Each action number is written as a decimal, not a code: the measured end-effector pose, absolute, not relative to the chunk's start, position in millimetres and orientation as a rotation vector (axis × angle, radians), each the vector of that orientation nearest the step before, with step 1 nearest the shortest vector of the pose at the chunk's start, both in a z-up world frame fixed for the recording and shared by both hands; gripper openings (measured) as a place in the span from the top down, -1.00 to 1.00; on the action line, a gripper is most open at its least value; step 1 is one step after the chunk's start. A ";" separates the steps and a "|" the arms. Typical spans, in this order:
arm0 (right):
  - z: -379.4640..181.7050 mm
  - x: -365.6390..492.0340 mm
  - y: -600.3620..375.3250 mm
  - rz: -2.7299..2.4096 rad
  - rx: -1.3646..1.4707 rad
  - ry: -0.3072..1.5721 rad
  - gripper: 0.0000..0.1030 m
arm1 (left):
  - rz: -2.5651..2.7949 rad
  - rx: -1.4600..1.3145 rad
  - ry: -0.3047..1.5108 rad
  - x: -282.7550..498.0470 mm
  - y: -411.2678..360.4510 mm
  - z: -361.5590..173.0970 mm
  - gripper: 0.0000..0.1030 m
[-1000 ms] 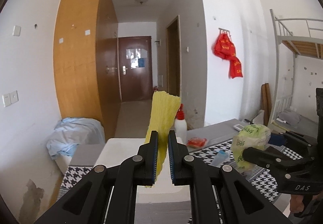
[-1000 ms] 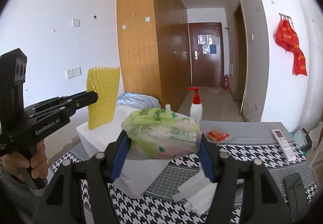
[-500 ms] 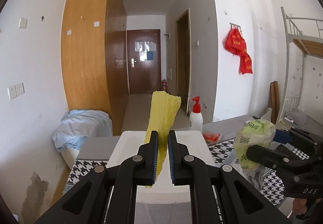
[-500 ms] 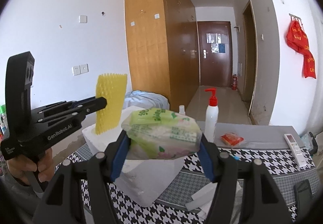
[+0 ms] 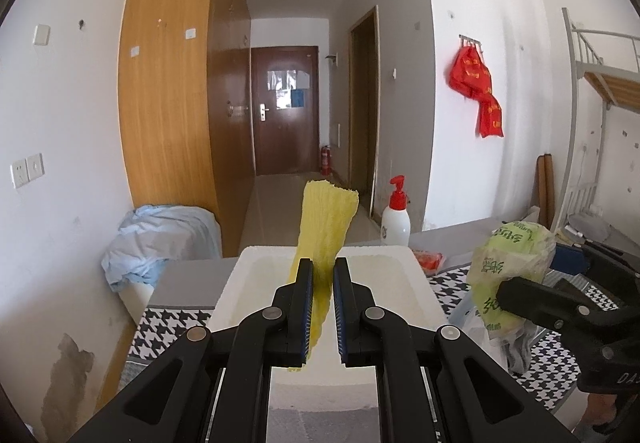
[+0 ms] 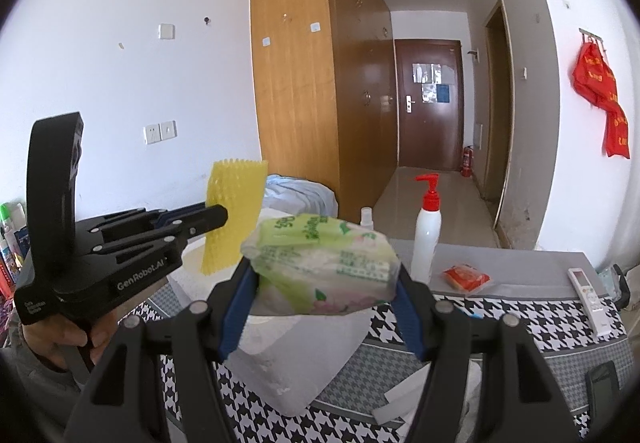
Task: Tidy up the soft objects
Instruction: 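Open the left tool to drop the yellow mesh sleeve into the box, then lower the green package into the box and open the right tool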
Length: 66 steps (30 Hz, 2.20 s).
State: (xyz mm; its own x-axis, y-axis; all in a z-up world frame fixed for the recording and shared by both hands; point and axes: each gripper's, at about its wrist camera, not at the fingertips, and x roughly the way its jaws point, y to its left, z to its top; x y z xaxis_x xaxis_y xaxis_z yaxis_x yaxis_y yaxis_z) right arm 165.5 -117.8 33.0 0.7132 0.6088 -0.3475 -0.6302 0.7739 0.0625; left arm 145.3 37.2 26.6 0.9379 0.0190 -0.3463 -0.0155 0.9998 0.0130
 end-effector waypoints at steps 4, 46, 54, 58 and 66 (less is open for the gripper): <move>33.0 167.8 -114.3 0.691 -0.064 0.367 -0.32 | 0.023 -0.002 0.361 146.1 42.2 26.7 0.15; 27.4 187.4 -33.7 0.760 -0.143 0.428 -0.41 | 0.230 -0.019 0.280 97.9 104.9 29.3 -0.98; 24.9 186.3 -30.1 0.766 -0.155 0.433 -0.63 | 0.245 -0.034 0.288 93.4 112.9 25.5 -0.98; 25.6 183.2 -30.8 0.774 -0.153 0.428 -0.64 | 0.246 -0.042 0.292 91.3 114.9 24.1 -0.98; 30.8 169.7 -40.6 0.776 -0.142 0.398 -0.70 | 0.232 -0.045 0.293 86.2 108.5 25.2 -0.98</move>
